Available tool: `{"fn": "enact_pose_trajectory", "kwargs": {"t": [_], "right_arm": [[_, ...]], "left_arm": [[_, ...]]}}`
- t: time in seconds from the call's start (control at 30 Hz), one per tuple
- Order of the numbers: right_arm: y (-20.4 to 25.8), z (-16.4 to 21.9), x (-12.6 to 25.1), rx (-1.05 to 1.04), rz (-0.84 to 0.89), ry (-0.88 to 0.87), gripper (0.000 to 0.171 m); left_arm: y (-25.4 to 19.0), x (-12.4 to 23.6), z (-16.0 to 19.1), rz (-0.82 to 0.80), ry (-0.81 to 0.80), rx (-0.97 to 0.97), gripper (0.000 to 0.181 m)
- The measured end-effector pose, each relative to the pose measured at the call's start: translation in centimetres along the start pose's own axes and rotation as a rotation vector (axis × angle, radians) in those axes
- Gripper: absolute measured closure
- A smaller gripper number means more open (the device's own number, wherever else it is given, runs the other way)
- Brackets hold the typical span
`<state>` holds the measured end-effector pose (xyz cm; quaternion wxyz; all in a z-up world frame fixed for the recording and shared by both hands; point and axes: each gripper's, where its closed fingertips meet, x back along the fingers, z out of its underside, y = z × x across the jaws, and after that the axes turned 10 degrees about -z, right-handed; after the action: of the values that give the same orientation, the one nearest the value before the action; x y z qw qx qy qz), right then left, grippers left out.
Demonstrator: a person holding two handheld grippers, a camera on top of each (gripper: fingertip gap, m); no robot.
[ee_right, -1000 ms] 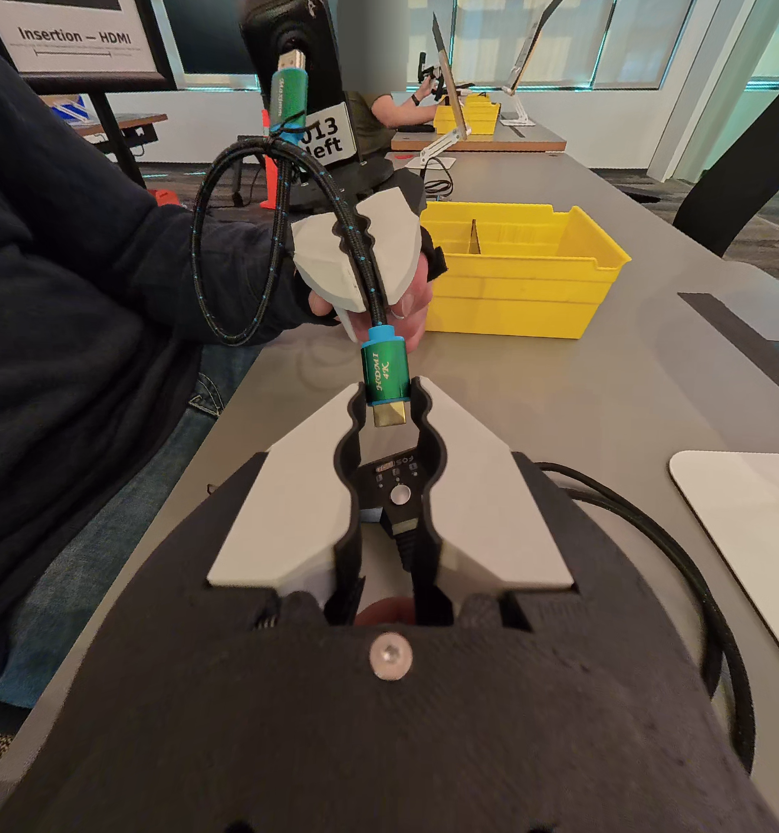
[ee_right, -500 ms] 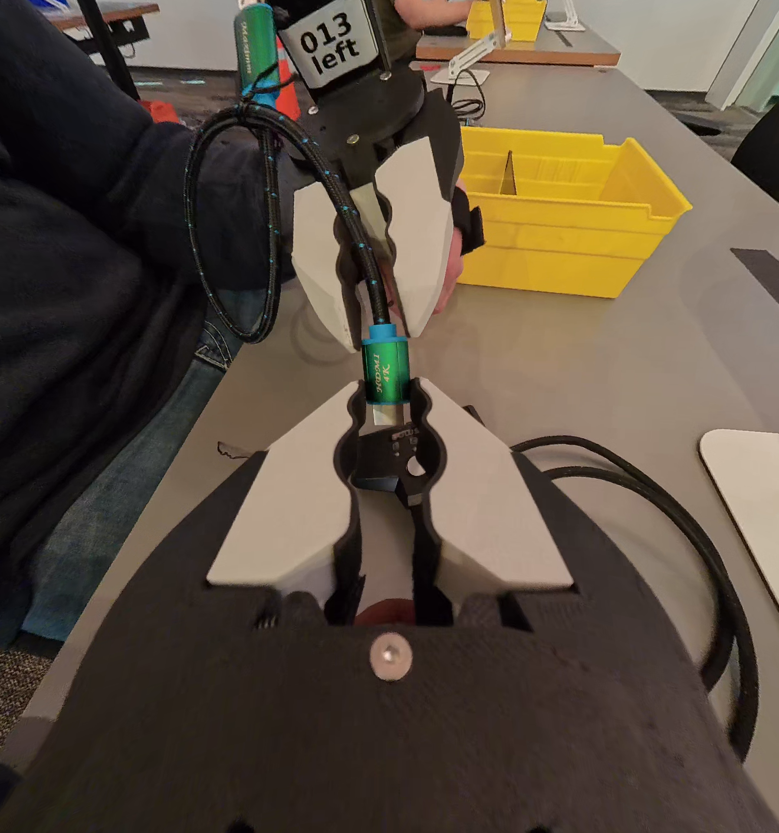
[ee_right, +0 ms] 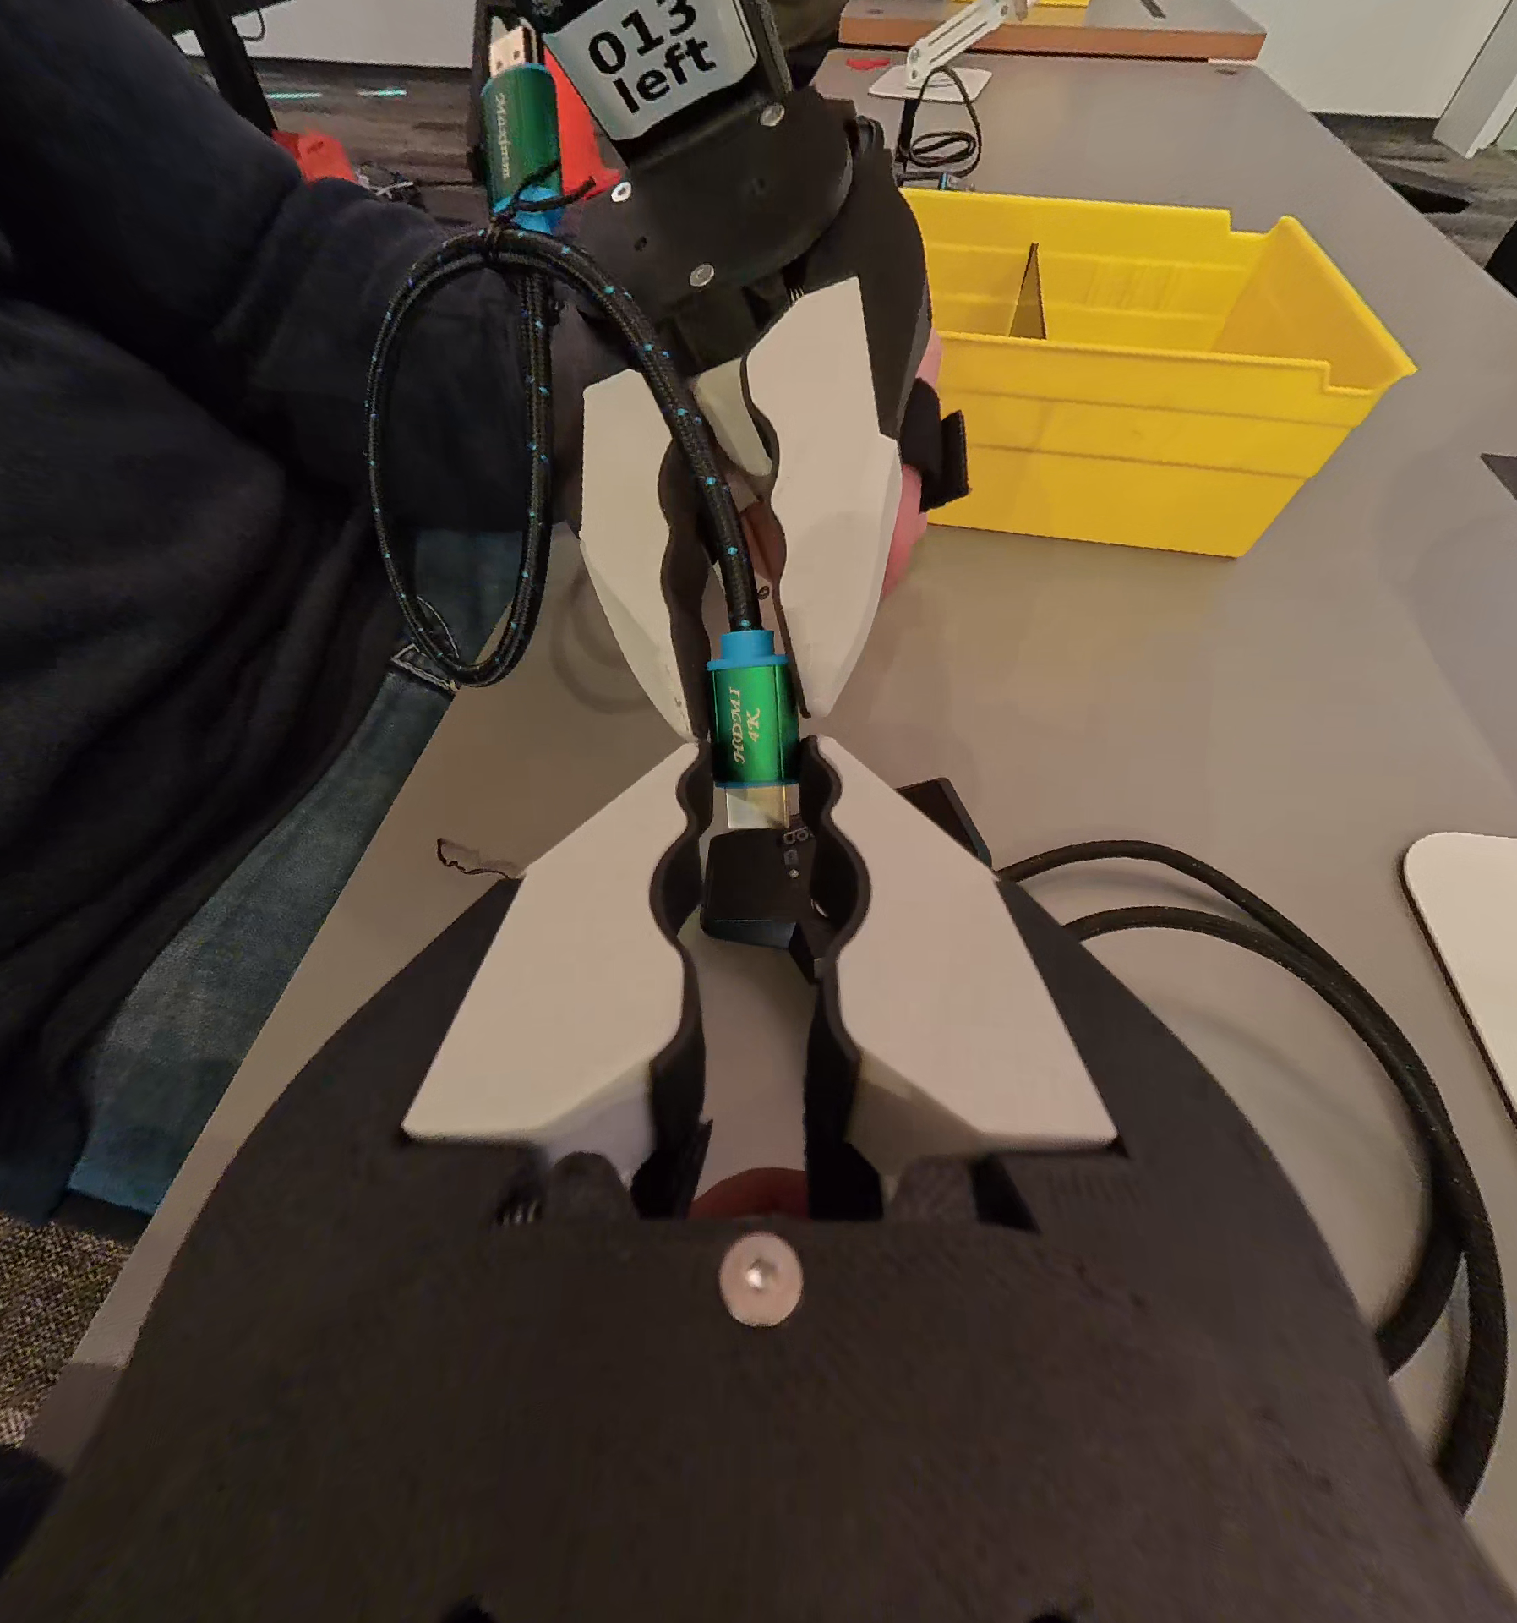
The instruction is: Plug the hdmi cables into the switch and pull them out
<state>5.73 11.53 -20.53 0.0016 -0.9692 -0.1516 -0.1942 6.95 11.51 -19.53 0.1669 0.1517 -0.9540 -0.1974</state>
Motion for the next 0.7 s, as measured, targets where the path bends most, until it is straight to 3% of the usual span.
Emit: {"fn": "enact_pose_trajectory", "kwargs": {"t": [0.13,0.3,0.5,0.6,0.7], "right_arm": [[-0.2,-0.3,0.3,-0.001,0.013,-0.025,0.154],[-1.4,-2.0,1.2,0.021,0.081,-0.136,0.152],[-3.0,-2.3,2.3,0.004,0.173,-0.196,0.130],[-3.9,-1.8,3.0,0.011,0.236,-0.179,0.122],[-3.5,0.5,2.1,0.033,0.214,-0.037,0.130]], "left_arm": [[0.4,0.0,-0.1,-0.018,-0.018,0.031,0.161],[2.2,0.4,-1.1,-0.078,-0.111,0.214,0.161],[3.3,0.5,-1.3,-0.100,-0.142,0.366,0.161],[4.2,1.0,-0.8,-0.128,-0.118,0.398,0.161],[4.9,1.8,0.0,-0.132,-0.074,0.428,0.161]]}}
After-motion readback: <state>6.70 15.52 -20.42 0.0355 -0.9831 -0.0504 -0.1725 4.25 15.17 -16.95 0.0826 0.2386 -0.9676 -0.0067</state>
